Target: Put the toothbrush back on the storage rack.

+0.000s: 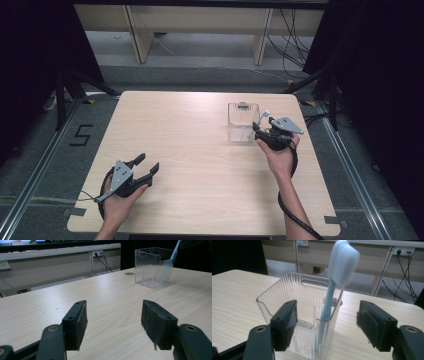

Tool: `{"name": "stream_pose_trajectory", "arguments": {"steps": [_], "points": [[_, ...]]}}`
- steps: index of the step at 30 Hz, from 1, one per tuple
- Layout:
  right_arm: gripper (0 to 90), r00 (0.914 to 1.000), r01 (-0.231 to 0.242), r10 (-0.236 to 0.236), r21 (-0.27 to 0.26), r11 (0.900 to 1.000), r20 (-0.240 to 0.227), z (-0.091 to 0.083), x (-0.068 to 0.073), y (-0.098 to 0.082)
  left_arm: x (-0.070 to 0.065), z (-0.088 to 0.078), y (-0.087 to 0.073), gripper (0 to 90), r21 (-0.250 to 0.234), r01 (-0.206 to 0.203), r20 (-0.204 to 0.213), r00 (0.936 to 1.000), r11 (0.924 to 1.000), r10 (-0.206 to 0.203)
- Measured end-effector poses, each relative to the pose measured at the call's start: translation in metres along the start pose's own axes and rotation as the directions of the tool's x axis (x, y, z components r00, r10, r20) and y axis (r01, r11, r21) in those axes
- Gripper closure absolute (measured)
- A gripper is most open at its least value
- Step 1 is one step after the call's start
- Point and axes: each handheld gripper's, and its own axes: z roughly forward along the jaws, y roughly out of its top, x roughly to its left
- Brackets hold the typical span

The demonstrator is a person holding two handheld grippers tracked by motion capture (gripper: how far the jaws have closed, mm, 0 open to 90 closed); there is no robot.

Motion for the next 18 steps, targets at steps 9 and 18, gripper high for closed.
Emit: {"name": "stream_pose_trajectory", "arguments": {"steps": [9,18], "points": [[29.3,0.9994,-0.009,0.010,0.039,0.999,-0.034,-0.013,-0.002,-0.010,0.000,0.000,-0.003,36.9,0.006,0.005,-0.006,1.0000,1.0000,-0.005],[29.2,0.9993,-0.018,0.020,0.078,0.997,-0.032,-0.033,0.002,-0.019,0.000,-0.001,-0.004,36.9,0.001,0.017,-0.014,0.9998,0.9998,-0.017]]}}
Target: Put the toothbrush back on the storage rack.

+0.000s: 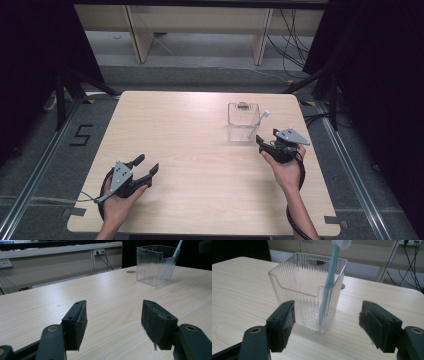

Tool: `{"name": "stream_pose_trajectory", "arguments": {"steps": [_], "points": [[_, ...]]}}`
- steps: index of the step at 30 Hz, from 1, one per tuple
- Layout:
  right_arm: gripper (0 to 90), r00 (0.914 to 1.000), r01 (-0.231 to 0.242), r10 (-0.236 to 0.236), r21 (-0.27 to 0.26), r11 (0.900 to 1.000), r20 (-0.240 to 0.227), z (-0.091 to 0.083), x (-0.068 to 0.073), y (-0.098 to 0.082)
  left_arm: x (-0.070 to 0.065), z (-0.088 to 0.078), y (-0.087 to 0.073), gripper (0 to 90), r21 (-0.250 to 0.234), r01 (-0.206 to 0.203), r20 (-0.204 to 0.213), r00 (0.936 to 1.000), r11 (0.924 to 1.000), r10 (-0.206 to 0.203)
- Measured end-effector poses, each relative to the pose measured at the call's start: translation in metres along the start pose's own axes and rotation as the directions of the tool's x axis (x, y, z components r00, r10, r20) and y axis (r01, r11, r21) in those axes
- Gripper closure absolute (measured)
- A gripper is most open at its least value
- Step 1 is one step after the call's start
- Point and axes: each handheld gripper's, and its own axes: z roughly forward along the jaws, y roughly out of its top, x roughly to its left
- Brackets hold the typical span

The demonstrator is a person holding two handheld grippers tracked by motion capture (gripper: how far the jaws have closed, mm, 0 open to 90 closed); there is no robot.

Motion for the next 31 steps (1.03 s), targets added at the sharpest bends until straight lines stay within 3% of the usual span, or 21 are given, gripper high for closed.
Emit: {"name": "stream_pose_trajectory", "arguments": {"steps": [5,7,10,15,16,17,19,24,31], "points": [[29.2,0.9991,0.043,-0.043,-0.005,0.999,-0.006,-0.009,-0.001,-0.007,0.000,0.000,-0.001,36.9,0.008,-0.005,0.000,1.0000,1.0000,0.005],[29.2,0.9998,0.017,-0.017,0.002,1.000,-0.014,-0.014,0.003,-0.011,0.000,-0.001,-0.001,36.9,0.009,-0.006,-0.002,1.0000,0.9999,0.006],[29.2,0.9990,0.045,-0.045,0.008,0.999,-0.005,-0.020,0.002,-0.016,0.000,-0.001,-0.002,36.9,0.010,-0.005,-0.003,1.0000,0.9999,0.005],[29.0,0.9997,0.018,-0.017,0.029,0.999,-0.017,-0.030,0.009,-0.027,0.000,-0.001,-0.002,36.8,0.008,-0.005,-0.005,1.0000,1.0000,0.005],[29.0,0.9983,0.055,-0.055,0.011,0.998,-0.021,-0.030,0.008,-0.030,0.000,-0.002,-0.002,36.8,0.015,-0.005,-0.010,0.9999,0.9999,0.005],[28.9,0.9992,0.035,-0.034,0.025,0.999,-0.023,-0.034,0.011,-0.033,0.000,-0.002,-0.003,36.9,0.015,-0.004,-0.012,0.9999,0.9999,0.004],[28.7,0.9975,0.058,-0.057,0.025,0.998,-0.042,-0.038,0.013,-0.038,0.000,0.000,-0.004,36.9,-0.002,-0.006,-0.007,1.0000,1.0000,0.006],[28.5,0.9955,0.080,-0.080,0.003,0.997,-0.051,-0.045,0.018,-0.045,0.000,-0.002,-0.006,36.8,0.021,-0.007,-0.016,0.9998,0.9998,0.007],[28.6,0.9966,0.061,-0.061,0.000,0.998,-0.055,-0.049,0.020,-0.049,0.001,-0.004,-0.007,36.7,0.024,-0.005,-0.023,0.9997,0.9997,0.006]]}}
